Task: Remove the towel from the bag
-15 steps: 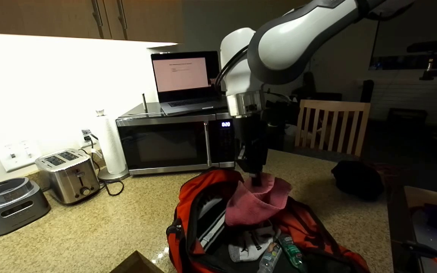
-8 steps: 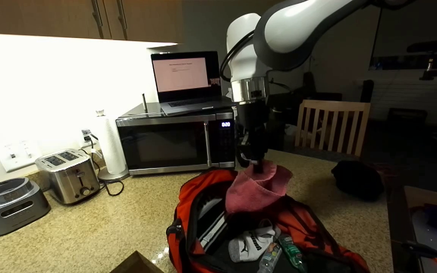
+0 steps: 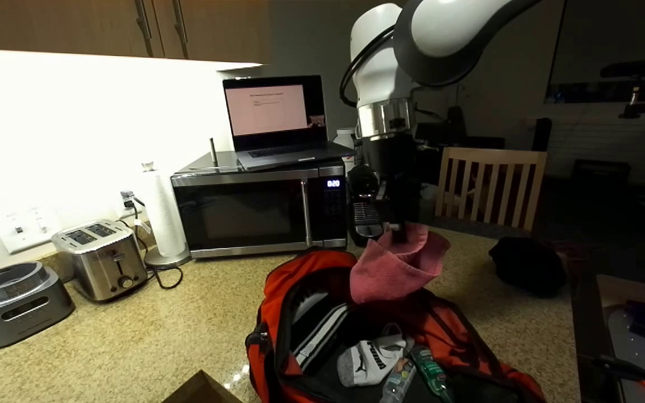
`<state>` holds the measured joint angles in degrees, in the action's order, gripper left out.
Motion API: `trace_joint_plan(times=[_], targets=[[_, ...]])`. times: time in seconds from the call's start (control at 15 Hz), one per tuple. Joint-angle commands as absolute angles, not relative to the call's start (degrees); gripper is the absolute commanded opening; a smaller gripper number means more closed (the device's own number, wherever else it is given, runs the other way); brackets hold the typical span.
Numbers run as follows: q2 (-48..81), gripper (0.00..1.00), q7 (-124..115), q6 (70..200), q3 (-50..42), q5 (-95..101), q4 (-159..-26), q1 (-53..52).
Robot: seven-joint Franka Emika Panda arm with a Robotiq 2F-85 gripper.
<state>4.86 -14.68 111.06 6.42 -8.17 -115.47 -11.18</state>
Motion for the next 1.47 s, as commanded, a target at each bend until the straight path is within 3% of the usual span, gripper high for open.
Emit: trace_joint_plan(times=[0.0, 1.4], targets=[[-1.1, 0.05, -12.1, 108.2, 6.8, -8.8, -119.9, -9.7], [-8.1, 0.05, -25.4, 109.2, 3.8, -8.7, -128.0, -3.7]])
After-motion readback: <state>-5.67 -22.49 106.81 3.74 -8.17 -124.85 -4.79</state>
